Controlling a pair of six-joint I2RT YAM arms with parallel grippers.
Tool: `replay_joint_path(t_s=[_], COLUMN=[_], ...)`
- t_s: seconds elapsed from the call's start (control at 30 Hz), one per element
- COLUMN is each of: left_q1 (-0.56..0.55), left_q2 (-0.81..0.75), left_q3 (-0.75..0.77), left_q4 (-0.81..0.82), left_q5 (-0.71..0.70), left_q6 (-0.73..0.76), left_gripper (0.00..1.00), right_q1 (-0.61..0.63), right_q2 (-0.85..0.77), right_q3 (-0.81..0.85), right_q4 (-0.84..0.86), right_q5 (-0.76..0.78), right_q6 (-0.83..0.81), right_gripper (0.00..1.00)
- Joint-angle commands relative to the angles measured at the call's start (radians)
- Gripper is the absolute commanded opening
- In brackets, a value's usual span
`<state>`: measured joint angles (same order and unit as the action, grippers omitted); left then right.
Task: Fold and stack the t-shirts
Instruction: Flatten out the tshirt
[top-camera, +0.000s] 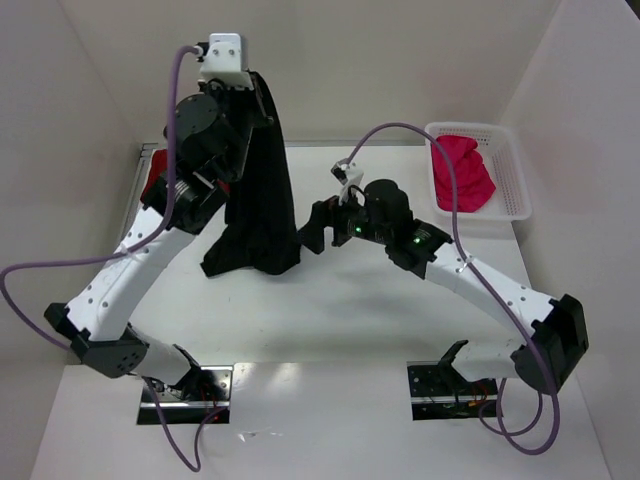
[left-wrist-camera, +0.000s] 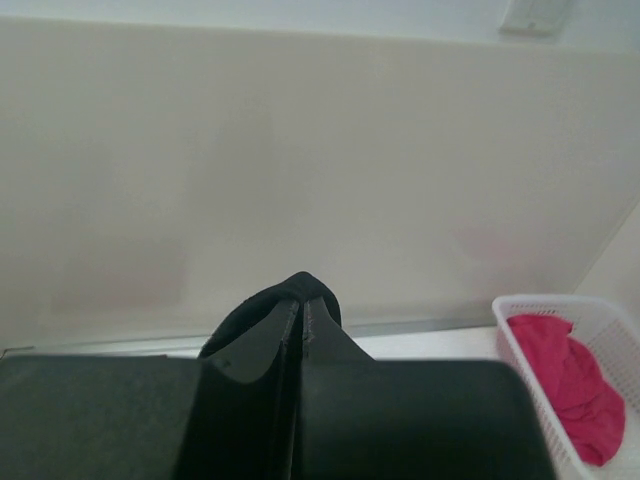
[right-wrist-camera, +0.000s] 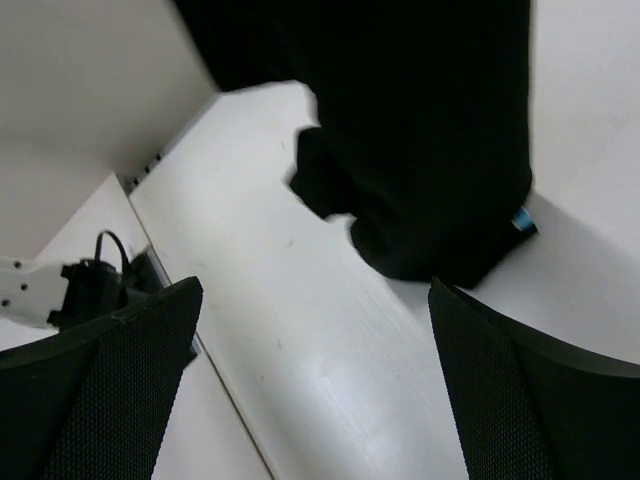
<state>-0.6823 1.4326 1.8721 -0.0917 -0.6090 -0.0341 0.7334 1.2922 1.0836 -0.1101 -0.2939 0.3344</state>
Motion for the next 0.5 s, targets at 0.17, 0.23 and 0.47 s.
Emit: replay_joint_path(t_s=[0.17,0.23,0.47], left_q1=[0.021,0.021,0.021], left_q2=[0.136,0.164,0.230], left_q3=[0.263,0.311,0.420], left_q4=[-0.054,-0.066,-0.117], left_q5=[-0.037,-0.049,-0.054], left_q6=[-0.067,-0.067,-0.087], left_gripper=[0.00,0.00,0.00], right_q1=[0.164,0.208,0.208], right_q2=[0.051,0.096,0.297], right_q3=[0.010,0.044,0.130], right_q4=[0.239,0.228,0.188], right_q5=[0.284,0.417,0.657], right_q6=[-0.066,-0.075,-0.052], right_gripper=[0.99,0.99,0.99])
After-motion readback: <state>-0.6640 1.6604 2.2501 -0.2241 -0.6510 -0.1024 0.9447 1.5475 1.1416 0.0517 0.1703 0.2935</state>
